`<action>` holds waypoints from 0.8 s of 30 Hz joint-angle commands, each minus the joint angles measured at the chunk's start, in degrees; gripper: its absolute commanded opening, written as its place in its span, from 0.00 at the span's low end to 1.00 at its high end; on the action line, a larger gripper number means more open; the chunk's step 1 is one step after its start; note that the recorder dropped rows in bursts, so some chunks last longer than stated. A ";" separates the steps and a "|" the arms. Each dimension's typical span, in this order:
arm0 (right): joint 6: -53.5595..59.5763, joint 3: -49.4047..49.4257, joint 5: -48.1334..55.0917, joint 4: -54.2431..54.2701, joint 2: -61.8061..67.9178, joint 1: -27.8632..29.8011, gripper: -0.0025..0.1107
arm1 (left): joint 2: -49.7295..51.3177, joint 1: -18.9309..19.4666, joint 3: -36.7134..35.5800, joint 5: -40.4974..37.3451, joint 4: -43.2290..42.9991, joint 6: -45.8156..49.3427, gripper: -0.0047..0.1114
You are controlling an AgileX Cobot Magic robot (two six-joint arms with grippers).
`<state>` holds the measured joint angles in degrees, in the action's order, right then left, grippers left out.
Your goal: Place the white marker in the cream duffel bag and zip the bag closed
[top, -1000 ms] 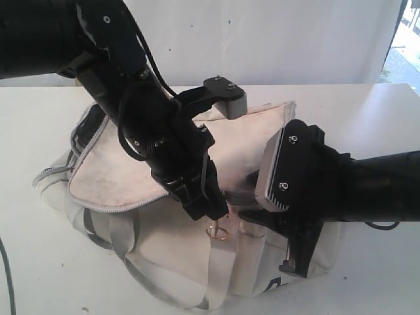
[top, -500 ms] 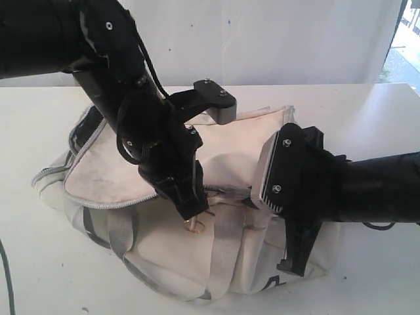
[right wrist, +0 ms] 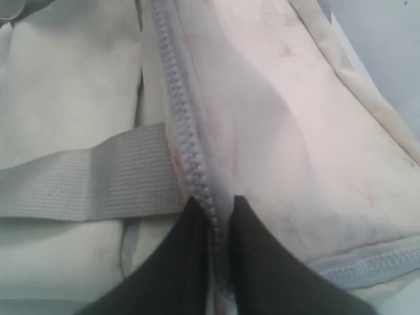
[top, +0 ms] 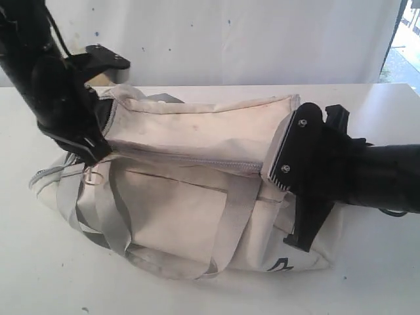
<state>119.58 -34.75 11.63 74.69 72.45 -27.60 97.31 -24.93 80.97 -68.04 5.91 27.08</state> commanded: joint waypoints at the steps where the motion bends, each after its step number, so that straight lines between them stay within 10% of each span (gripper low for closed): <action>1: -1.48 0.18 -7.66 0.26 -0.52 0.20 0.02 | -0.87 8.54 -0.18 0.78 -12.93 -9.45 0.04; 5: -1.85 0.18 -7.62 0.26 0.92 0.20 0.02 | -0.87 14.48 -0.18 2.60 -14.10 -15.14 0.04; 18: -6.64 1.19 -3.50 0.38 3.63 0.20 0.03 | -3.43 13.94 -0.18 2.13 -11.52 -9.95 0.04; 24: -20.20 -0.02 -3.67 0.49 3.63 0.20 0.28 | -3.43 10.58 -0.18 -0.36 -10.05 -7.42 0.04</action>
<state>107.56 -33.97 9.65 74.88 75.96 -27.97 94.84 -13.02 80.84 -67.56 -2.49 18.79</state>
